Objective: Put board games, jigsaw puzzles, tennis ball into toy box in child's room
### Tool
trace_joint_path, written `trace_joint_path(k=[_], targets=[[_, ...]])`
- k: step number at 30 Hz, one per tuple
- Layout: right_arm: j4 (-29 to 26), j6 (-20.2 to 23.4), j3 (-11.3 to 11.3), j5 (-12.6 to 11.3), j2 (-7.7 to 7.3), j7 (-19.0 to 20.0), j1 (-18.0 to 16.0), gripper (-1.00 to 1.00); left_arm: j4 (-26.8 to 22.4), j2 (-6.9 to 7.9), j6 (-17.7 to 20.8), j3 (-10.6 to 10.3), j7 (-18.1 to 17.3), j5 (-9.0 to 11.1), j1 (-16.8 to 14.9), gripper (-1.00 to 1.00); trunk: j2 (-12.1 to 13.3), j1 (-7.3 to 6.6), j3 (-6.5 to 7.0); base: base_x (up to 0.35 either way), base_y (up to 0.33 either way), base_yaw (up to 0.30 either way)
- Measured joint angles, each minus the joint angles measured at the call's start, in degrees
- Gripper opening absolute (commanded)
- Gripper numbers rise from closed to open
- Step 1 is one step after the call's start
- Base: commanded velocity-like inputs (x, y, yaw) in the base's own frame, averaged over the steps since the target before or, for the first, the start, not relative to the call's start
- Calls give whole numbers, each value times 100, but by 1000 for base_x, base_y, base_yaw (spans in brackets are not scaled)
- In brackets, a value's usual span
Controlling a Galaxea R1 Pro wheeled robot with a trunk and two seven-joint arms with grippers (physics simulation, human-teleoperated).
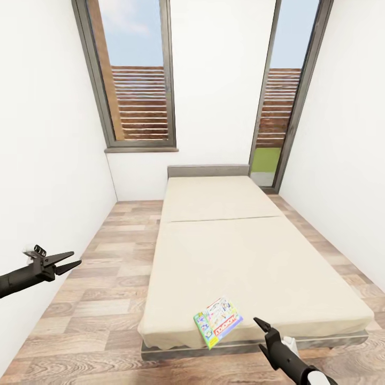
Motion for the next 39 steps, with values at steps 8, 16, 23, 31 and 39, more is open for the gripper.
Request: trace_joint_path(k=[8,16,23,31,39], targets=[[2,1,16,-3,5,225,0,100,0,0,1,7,0,5,0,100,-321,176,-144,0,0,0],[-7,7,39,-1,2,1044,0,100,0,0,0,8,0,6,0,100,-642,352,-287,0,0,0],[-8,22,31,-7,-5,1404,4,100,0,0,-4,6,0,5,0,100,-923,505,-413,0,0,0],[-8,24,21,-11,-4,1450,7,100,0,0,-5,1,0,5,0,100,-1244,681,-557,0,0,0],[-8,18,22,-8,6,1437,2,100,0,0,-13,0,0,6,0,100,-1565,857,-701,0,0,0]])
